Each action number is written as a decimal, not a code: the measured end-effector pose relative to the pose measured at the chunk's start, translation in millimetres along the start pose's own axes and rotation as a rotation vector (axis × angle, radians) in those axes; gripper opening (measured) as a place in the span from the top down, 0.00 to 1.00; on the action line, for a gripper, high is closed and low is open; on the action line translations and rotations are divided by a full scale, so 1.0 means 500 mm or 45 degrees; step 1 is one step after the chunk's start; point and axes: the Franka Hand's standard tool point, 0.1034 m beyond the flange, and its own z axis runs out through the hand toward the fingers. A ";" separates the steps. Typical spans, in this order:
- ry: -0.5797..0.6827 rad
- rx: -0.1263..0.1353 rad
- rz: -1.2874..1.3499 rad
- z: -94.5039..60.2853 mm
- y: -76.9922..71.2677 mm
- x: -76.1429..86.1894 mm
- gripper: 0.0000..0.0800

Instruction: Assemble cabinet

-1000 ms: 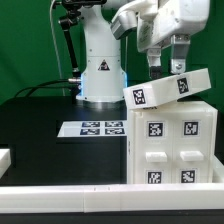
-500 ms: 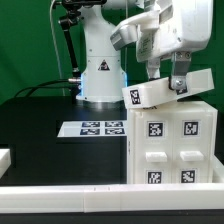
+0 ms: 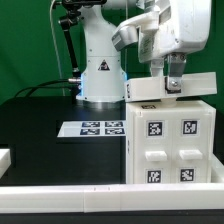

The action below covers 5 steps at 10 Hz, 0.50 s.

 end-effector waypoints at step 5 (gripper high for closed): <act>0.000 0.000 0.131 0.000 0.000 -0.001 0.31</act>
Offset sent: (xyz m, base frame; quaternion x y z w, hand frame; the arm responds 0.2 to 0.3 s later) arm 0.0000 0.0000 0.0000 0.0000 0.0000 0.0000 1.0000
